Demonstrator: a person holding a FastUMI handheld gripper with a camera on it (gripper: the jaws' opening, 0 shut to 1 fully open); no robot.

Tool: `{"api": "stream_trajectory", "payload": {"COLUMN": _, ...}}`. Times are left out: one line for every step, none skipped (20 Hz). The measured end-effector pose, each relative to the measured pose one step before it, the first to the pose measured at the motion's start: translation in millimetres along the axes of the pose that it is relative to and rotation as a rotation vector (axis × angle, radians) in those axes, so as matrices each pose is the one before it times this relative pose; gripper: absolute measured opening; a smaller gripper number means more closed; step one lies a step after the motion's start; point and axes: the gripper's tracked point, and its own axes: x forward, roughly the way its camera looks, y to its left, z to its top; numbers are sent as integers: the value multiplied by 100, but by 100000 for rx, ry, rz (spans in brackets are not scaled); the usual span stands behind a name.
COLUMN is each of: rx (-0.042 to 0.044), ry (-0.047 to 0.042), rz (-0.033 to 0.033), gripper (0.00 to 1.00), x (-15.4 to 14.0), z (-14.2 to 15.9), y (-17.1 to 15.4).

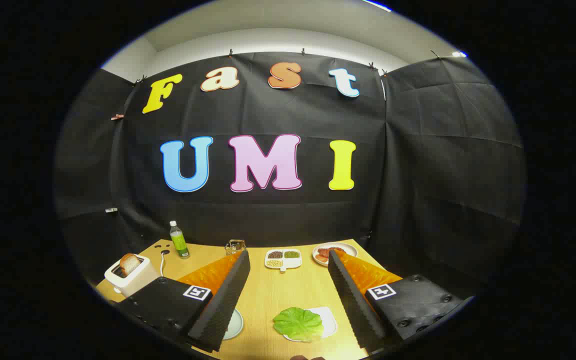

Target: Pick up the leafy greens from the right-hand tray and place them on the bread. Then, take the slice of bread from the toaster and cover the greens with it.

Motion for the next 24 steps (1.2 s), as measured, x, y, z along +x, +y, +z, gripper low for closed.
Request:
{"api": "stream_trajectory", "payload": {"rx": 474, "ry": 186, "rz": 150, "gripper": 98, "x": -42, "z": -67, "y": -25}}
{"api": "stream_trajectory", "payload": {"rx": 41, "ry": 159, "rz": 18, "gripper": 97, "x": 88, "z": -50, "y": -48}}
{"api": "stream_trajectory", "payload": {"rx": -310, "ry": 529, "rz": 120, "gripper": 97, "x": -31, "z": -192, "y": -174}}
{"api": "stream_trajectory", "payload": {"rx": -267, "ry": 402, "rz": 69, "gripper": 97, "x": 36, "z": -104, "y": -35}}
{"api": "stream_trajectory", "payload": {"rx": 16, "ry": 366, "rz": 286, "gripper": 97, "x": -20, "z": -196, "y": 3}}
{"api": "stream_trajectory", "payload": {"rx": 230, "ry": 499, "rz": 386, "gripper": 97, "x": -2, "z": -106, "y": 46}}
{"api": "stream_trajectory", "payload": {"rx": 177, "ry": 503, "rz": 335, "gripper": 98, "x": 99, "z": -59, "y": -2}}
{"api": "stream_trajectory", "payload": {"rx": 88, "ry": 531, "rz": 234, "gripper": 97, "x": 1, "z": -182, "y": -21}}
{"api": "stream_trajectory", "payload": {"rx": 364, "ry": 433, "rz": 392, "gripper": 97, "x": 23, "z": -124, "y": 80}}
{"api": "stream_trajectory", "payload": {"rx": 526, "ry": 177, "rz": 393, "gripper": 97, "x": -15, "z": -23, "y": 32}}
{"api": "stream_trajectory", "payload": {"rx": 196, "ry": 105, "rz": 249, "gripper": 97, "x": 76, "z": 15, "y": 81}}
{"api": "stream_trajectory", "payload": {"rx": -473, "ry": 213, "rz": 59, "gripper": 97, "x": 175, "z": -62, "y": -51}}
{"api": "stream_trajectory", "payload": {"rx": -533, "ry": 181, "rz": -87, "gripper": 97, "x": 81, "z": -186, "y": -45}}
{"api": "stream_trajectory", "payload": {"rx": -113, "ry": 154, "rz": -1, "gripper": 97, "x": 66, "z": -61, "y": -39}}
{"api": "stream_trajectory", "payload": {"rx": 366, "ry": 128, "rz": 163, "gripper": 97, "x": 113, "z": 13, "y": -48}}
{"api": "stream_trajectory", "payload": {"rx": 516, "ry": 284, "rz": -127, "gripper": 97, "x": 104, "z": -52, "y": -55}}
{"api": "stream_trajectory", "payload": {"rx": 457, "ry": 447, "rz": -97, "gripper": 97, "x": 212, "z": -96, "y": -44}}
{"api": "stream_trajectory", "payload": {"rx": 230, "ry": 522, "rz": -118, "gripper": 97, "x": 101, "z": -106, "y": -66}}
{"api": "stream_trajectory", "payload": {"rx": 162, "ry": 892, "rz": -199, "gripper": 97, "x": 158, "z": -234, "y": -147}}
{"api": "stream_trajectory", "payload": {"rx": 138, "ry": 664, "rz": 79, "gripper": 97, "x": 130, "z": -234, "y": -71}}
{"api": "stream_trajectory", "payload": {"rx": 30, "ry": 696, "rz": 4, "gripper": 98, "x": 179, "z": -192, "y": -63}}
{"api": "stream_trajectory", "payload": {"rx": -224, "ry": 673, "rz": 220, "gripper": 98, "x": 280, "z": -163, "y": -54}}
{"api": "stream_trajectory", "payload": {"rx": -539, "ry": 930, "rz": -238, "gripper": 97, "x": 242, "z": -307, "y": -286}}
{"api": "stream_trajectory", "payload": {"rx": -287, "ry": 1162, "rz": 17, "gripper": 98, "x": 252, "z": -497, "y": -251}}
